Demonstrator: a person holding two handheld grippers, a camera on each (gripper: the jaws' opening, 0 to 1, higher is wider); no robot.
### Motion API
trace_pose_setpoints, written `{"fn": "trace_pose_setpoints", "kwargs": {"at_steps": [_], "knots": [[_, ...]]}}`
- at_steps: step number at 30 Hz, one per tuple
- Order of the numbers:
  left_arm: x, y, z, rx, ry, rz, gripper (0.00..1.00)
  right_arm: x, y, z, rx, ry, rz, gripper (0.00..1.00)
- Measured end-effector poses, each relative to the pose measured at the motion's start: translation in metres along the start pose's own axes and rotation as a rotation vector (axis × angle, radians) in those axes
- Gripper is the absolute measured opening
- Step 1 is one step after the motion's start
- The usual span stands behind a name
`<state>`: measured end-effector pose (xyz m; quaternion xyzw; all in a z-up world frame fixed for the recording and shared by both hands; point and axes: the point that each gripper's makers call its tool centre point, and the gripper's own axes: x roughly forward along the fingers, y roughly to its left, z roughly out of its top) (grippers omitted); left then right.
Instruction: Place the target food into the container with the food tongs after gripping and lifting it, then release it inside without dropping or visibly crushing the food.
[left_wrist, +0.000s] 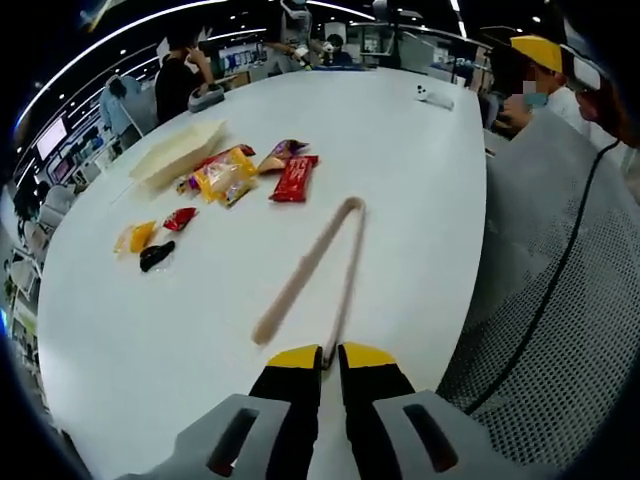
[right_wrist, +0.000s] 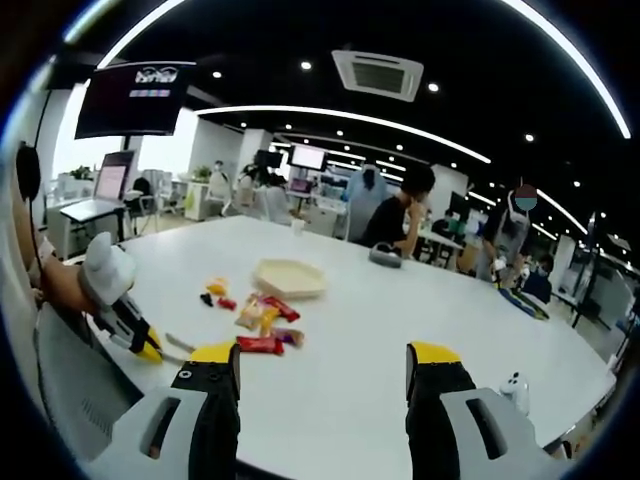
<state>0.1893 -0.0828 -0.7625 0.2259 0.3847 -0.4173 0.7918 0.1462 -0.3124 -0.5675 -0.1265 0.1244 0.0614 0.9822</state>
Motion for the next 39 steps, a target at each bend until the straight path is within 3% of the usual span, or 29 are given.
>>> {"fn": "trace_pose_setpoints", "kwargs": {"at_steps": [39], "knots": [[-0.0003,-0.0004,0.0004,0.016,-0.041,-0.006,0.03,-0.0008,0.0006,-0.0006,0.019,0.004,-0.008,0.67]]}}
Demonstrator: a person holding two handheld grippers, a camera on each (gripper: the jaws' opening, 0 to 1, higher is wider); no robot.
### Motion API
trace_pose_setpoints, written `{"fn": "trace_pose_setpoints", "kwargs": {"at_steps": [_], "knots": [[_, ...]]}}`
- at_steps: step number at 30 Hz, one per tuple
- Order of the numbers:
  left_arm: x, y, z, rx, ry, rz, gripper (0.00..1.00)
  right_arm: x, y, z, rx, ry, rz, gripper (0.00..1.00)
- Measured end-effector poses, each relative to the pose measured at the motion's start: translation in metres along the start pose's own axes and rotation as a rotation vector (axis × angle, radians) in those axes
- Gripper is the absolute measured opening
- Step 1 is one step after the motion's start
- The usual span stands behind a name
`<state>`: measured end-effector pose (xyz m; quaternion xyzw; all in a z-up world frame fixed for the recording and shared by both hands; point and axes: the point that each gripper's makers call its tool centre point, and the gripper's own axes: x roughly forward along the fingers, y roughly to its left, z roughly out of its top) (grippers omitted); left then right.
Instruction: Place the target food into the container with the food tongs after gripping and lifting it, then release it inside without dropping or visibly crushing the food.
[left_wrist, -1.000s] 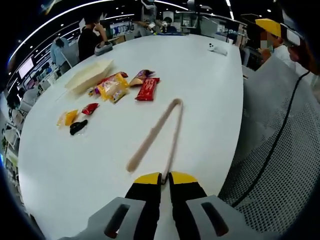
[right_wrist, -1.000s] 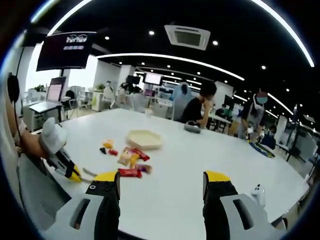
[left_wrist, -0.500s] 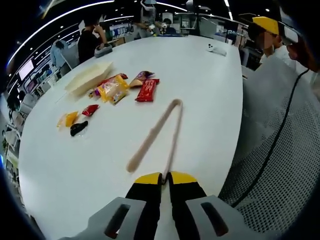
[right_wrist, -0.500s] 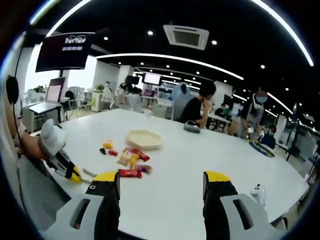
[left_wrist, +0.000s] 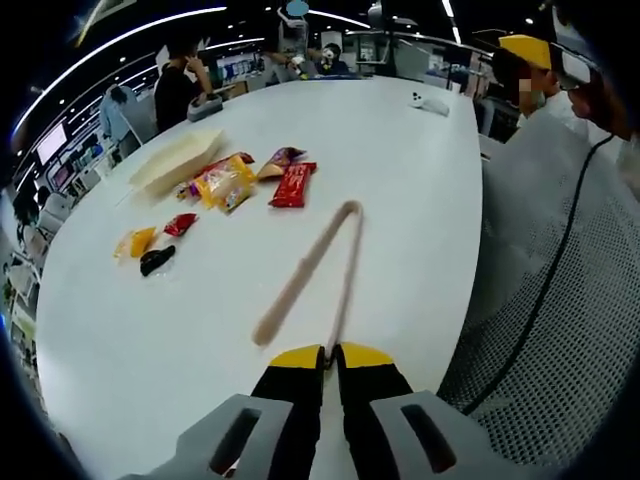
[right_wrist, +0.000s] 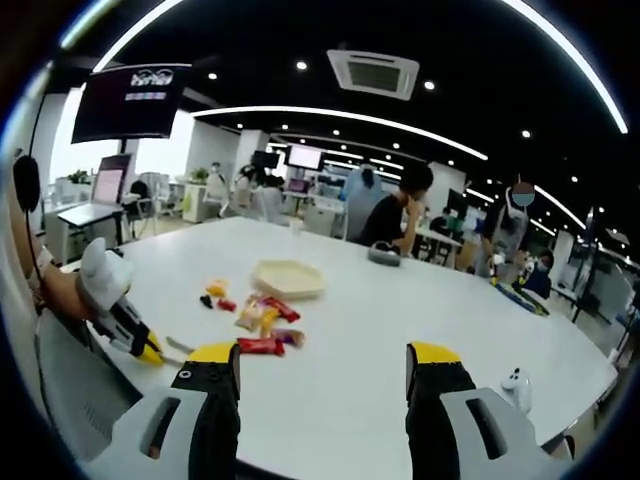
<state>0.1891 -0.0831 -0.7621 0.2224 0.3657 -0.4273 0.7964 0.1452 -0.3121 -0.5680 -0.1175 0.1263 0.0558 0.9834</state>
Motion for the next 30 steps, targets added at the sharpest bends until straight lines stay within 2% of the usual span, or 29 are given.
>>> {"fn": "trace_pose_setpoints", "kwargs": {"at_steps": [5,30], "knots": [[0.0004,0.0010,0.0010,-0.019,-0.023,-0.007,0.02,-0.0001,-0.0002,-0.0015,0.001,0.001,-0.001,0.67],[0.0009,0.0009,0.0016,-0.017,-0.028,-0.028,0.01,0.0008,0.0032,-0.0030,0.000,0.006,0.011,0.68]]}}
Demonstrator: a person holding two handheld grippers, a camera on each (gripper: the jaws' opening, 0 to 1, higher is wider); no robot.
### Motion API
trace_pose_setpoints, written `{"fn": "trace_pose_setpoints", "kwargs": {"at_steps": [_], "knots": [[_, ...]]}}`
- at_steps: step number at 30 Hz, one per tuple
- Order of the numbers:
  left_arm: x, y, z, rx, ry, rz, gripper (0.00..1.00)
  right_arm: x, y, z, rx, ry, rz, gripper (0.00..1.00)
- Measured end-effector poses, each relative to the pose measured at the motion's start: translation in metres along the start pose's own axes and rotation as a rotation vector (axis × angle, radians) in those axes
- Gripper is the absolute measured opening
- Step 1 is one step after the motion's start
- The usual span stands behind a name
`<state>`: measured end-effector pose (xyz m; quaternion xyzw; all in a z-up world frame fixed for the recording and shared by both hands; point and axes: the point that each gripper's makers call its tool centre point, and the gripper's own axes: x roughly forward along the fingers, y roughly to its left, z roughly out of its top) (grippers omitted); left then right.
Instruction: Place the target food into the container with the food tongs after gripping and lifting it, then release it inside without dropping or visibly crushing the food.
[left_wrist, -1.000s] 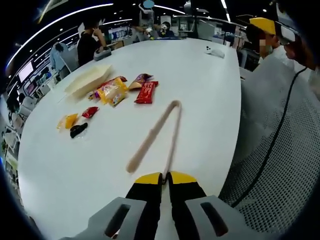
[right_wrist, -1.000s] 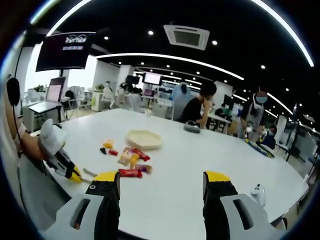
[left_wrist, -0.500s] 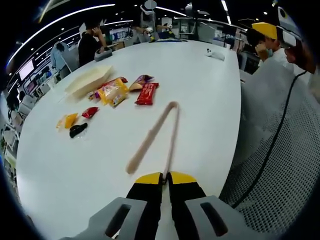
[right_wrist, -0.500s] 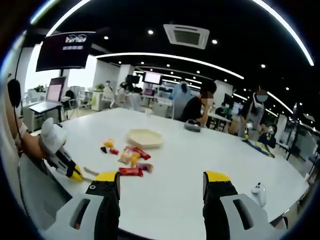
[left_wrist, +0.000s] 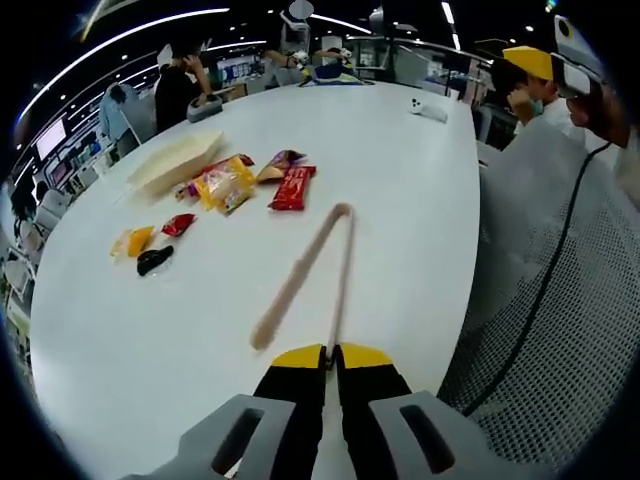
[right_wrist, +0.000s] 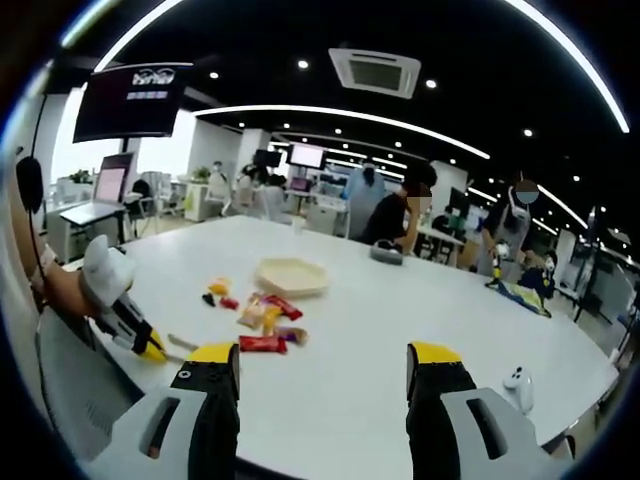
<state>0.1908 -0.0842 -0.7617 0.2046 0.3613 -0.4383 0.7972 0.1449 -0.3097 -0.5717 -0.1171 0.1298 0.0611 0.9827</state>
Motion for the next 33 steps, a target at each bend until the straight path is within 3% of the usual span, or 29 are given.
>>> {"fn": "trace_pose_setpoints", "kwargs": {"at_steps": [33], "knots": [[-0.0049,-0.0009,0.0054,0.018,-0.019,-0.010,0.00,-0.0007,0.0015,-0.0017,0.010,0.006,0.006,0.68]]}}
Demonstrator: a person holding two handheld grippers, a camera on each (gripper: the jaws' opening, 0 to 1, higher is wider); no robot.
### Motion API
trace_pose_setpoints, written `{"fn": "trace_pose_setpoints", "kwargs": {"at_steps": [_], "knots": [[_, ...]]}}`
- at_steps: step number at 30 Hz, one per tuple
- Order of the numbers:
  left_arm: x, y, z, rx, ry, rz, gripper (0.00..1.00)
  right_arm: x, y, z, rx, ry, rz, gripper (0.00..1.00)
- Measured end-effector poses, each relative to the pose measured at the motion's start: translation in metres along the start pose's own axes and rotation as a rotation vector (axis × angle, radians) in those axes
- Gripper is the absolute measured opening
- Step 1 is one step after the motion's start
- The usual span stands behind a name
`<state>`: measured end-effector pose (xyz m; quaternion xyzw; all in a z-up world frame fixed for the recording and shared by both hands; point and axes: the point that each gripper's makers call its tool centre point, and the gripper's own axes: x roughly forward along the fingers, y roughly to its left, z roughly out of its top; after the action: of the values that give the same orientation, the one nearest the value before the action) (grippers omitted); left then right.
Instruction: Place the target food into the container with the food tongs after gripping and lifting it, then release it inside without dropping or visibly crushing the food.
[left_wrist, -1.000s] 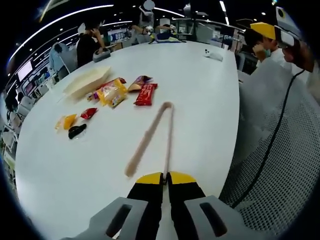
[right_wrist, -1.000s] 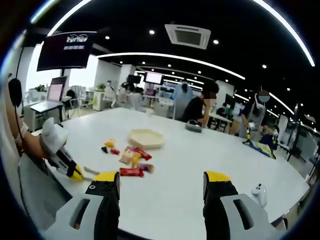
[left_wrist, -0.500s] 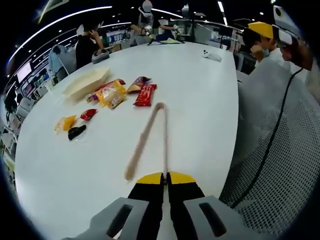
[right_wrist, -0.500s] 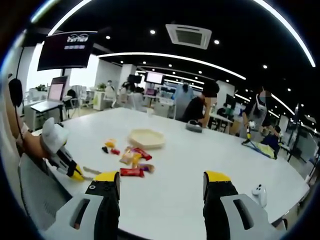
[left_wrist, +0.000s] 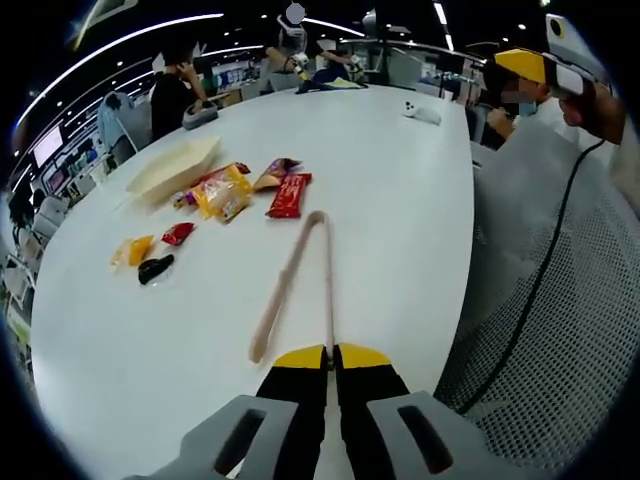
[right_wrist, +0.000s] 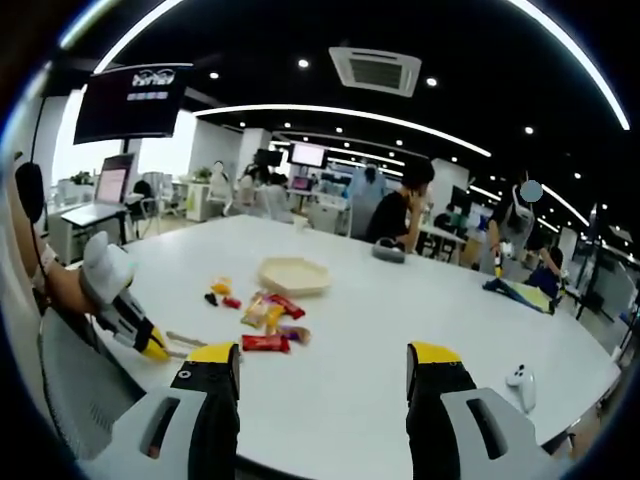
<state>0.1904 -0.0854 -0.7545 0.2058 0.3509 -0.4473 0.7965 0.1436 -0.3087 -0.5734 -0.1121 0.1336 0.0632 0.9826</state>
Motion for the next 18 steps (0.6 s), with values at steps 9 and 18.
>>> {"fn": "trace_pose_setpoints", "kwargs": {"at_steps": [9,18], "knots": [[-0.009,0.001,0.013,0.002,-0.026,0.003,0.00,0.000,0.001,-0.001,0.002,0.001,0.003,0.68],[-0.020,0.005,0.036,0.019,-0.075,0.001,0.00,0.001,0.004,-0.001,0.001,0.003,0.010,0.68]]}}
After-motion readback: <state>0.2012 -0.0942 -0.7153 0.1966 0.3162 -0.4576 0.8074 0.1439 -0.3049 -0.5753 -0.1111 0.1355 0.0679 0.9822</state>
